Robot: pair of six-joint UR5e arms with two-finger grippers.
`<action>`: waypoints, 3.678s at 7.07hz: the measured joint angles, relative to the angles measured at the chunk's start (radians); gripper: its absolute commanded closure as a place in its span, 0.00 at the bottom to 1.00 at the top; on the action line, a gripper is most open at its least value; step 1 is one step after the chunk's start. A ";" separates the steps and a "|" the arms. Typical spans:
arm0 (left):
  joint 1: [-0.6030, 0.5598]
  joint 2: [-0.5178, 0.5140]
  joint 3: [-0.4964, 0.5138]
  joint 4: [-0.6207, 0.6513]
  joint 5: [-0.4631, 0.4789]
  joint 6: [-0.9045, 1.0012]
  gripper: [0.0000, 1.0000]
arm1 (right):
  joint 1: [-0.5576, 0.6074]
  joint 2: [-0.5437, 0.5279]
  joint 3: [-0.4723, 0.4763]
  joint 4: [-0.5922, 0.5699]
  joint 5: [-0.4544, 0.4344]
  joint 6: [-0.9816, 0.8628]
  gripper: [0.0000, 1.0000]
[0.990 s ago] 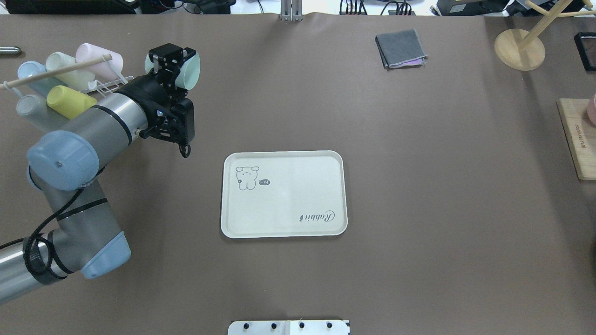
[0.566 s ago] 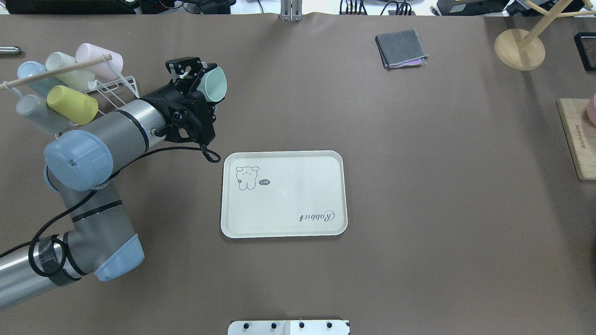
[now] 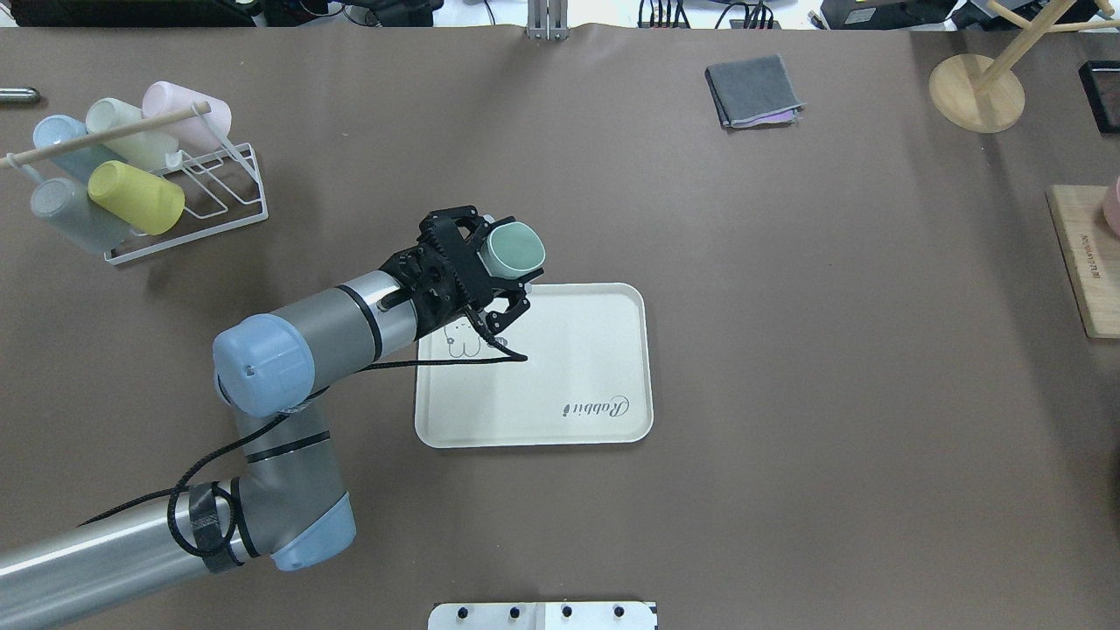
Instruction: Pick up and place green cup on tray
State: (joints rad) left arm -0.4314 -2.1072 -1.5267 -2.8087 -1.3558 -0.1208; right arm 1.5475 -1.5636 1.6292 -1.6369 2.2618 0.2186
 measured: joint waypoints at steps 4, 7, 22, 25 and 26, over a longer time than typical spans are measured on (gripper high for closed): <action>0.016 -0.038 0.191 -0.234 -0.011 -0.259 0.77 | -0.001 0.000 0.000 -0.007 0.022 0.004 0.00; 0.026 -0.106 0.295 -0.263 -0.012 -0.267 0.74 | -0.010 0.003 0.001 -0.006 0.029 0.007 0.00; 0.055 -0.114 0.362 -0.353 -0.174 -0.078 0.01 | -0.032 0.013 0.023 0.002 0.034 0.008 0.00; 0.054 -0.072 0.353 -0.405 -0.174 -0.076 0.01 | -0.036 0.014 0.023 0.003 0.034 0.008 0.00; 0.054 -0.056 0.351 -0.422 -0.173 -0.075 0.01 | -0.037 0.015 0.023 0.003 0.034 0.008 0.00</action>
State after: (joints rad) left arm -0.3773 -2.1631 -1.1756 -3.2308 -1.5290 -0.1957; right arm 1.5104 -1.5489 1.6525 -1.6339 2.2962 0.2270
